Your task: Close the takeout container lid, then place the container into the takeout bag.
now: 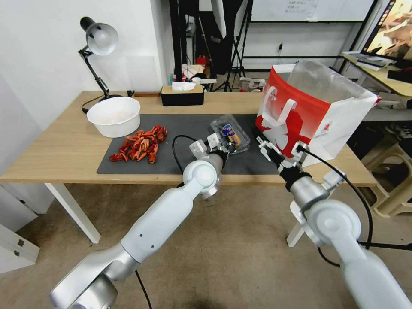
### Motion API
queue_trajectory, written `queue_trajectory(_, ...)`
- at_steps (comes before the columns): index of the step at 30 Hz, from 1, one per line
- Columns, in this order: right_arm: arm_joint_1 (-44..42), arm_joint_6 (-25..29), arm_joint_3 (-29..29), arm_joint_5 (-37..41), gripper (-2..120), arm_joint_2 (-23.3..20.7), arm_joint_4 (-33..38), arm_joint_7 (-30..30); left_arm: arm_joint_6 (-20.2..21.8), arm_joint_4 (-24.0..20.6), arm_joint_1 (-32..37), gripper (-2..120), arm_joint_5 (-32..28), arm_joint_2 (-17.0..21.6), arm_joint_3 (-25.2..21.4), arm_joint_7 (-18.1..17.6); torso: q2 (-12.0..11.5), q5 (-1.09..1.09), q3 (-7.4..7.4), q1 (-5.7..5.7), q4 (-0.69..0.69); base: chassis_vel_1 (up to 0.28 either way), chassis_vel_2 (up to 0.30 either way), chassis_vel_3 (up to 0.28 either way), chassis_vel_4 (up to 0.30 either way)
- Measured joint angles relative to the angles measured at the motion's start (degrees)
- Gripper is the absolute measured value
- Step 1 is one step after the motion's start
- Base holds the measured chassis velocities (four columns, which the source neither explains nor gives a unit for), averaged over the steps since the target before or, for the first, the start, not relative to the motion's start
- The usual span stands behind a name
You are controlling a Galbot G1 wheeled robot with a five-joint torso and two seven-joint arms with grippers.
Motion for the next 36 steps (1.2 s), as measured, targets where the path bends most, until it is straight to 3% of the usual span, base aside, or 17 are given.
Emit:
queue_trajectory(5, 2.6, -2.7, -0.7, 1.2, 100, -0.6, -1.3, 2.3, 0.0, 0.0, 0.1, 0, 0.0, 0.1, 0.0, -0.1, 0.0, 0.00, 0.00, 0.00, 0.00, 0.000, 0.000, 0.000, 0.000)
queue_trajectory(8, 5.5, -7.9, -1.1, 2.9, 100, -2.3, -2.8, 5.8, -0.1, -0.2, 0.1, 0, 0.1, 0.2, -0.1, -0.1, 0.0, 0.00, 0.00, 0.00, 0.00, 0.000, 0.000, 0.000, 0.000)
queue_trajectory(16, 9.4, -12.4, -2.3, 3.3, 100, -4.8, -5.4, 8.3, -0.2, -0.2, 0.1, 0, 0.2, -0.2, 0.0, -0.2, 0.0, 0.01, 0.00, 0.00, -0.01, 0.000, 0.000, 0.000, 0.000)
queue_trajectory(36, 20.6, -20.3, -8.2, 6.0, 100, -6.4, -14.5, 7.7, -0.3, -1.2, 0.4, 0, 0.1, 0.8, -0.4, -0.4, 0.0, 0.00, 0.00, -0.01, 0.00, 0.000, 0.000, 0.000, 0.000)
